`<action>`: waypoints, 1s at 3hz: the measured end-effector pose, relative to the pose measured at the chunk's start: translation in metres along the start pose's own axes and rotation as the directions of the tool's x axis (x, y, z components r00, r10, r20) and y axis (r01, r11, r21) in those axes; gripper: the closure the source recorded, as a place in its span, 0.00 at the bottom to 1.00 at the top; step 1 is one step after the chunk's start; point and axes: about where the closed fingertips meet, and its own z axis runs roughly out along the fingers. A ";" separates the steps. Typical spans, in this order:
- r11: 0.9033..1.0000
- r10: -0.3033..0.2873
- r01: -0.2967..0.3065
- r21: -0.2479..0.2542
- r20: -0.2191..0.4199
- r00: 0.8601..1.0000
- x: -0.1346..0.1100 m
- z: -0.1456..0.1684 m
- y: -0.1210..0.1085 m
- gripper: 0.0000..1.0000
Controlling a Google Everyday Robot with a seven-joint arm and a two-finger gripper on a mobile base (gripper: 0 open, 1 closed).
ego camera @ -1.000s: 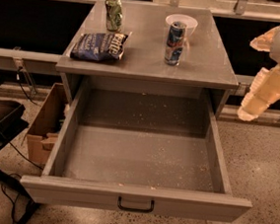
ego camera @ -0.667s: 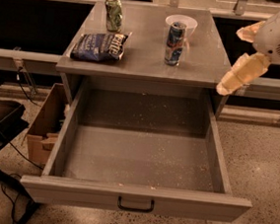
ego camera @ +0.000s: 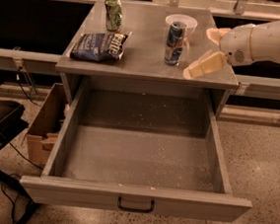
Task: Place redbull can into top drawer
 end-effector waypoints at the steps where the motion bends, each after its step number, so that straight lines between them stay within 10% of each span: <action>1: 1.000 0.000 0.000 0.000 0.000 1.000 0.000 0.000 0.000 0.00; 3: 0.991 0.089 -0.110 0.078 0.233 0.968 0.001 0.067 -0.050 0.00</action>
Offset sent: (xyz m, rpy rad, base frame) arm 0.0733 0.0171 -0.0292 0.2883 -0.0742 -0.0816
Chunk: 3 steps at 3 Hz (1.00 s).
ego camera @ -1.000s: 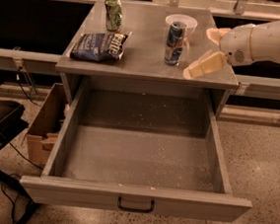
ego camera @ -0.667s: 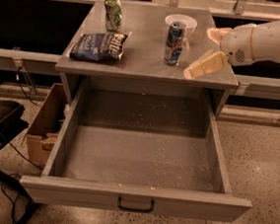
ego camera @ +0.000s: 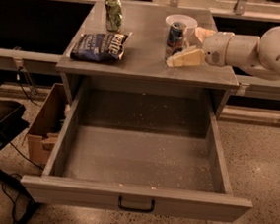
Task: Place redbull can into top drawer
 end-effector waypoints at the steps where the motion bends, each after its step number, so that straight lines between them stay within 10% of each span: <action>1: 0.997 0.058 -0.063 0.035 0.126 0.990 0.003 0.045 -0.023 0.02; 3: 0.996 0.079 -0.086 0.034 0.174 0.982 0.003 0.066 -0.025 0.48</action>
Offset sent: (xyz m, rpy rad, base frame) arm 0.0729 0.0455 -0.0181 0.2477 -0.0583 -0.0397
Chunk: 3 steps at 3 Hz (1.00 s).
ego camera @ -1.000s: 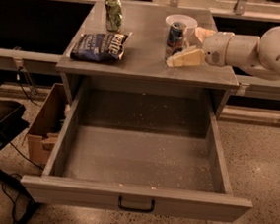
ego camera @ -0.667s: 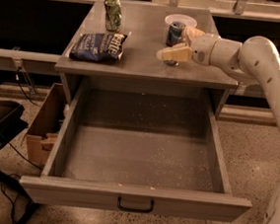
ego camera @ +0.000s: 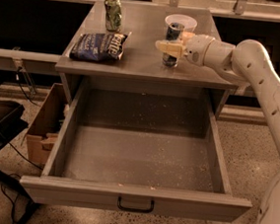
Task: Place redbull can into top drawer
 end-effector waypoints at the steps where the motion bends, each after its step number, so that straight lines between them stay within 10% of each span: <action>1: 1.000 0.000 0.000 0.000 0.000 1.000 0.000 0.000 0.000 0.70; 2: 1.000 -0.004 0.004 -0.005 0.002 1.000 -0.003 0.000 0.003 0.99; 3: 0.998 -0.038 0.039 -0.048 0.018 0.999 -0.023 -0.005 0.029 1.00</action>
Offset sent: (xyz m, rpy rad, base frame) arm 0.0000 0.0000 0.0000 0.0000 0.0000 0.0000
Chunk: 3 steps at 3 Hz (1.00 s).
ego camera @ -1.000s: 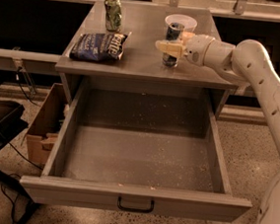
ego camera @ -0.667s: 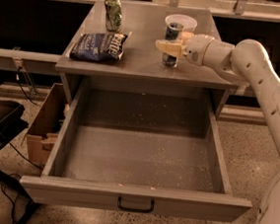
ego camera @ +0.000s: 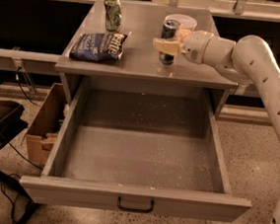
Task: Place redbull can into top drawer
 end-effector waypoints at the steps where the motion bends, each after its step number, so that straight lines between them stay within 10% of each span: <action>1: 0.999 -0.043 0.042 0.008 0.079 0.996 -0.055 -0.041 0.049 1.00; 2: 0.997 0.031 -0.024 -0.075 0.097 0.995 -0.019 -0.065 0.111 1.00; 3: 0.974 0.088 -0.082 -0.212 0.016 0.996 0.087 -0.070 0.194 1.00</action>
Offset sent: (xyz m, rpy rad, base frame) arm -0.2266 0.0538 -0.1076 0.1091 0.1570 0.2467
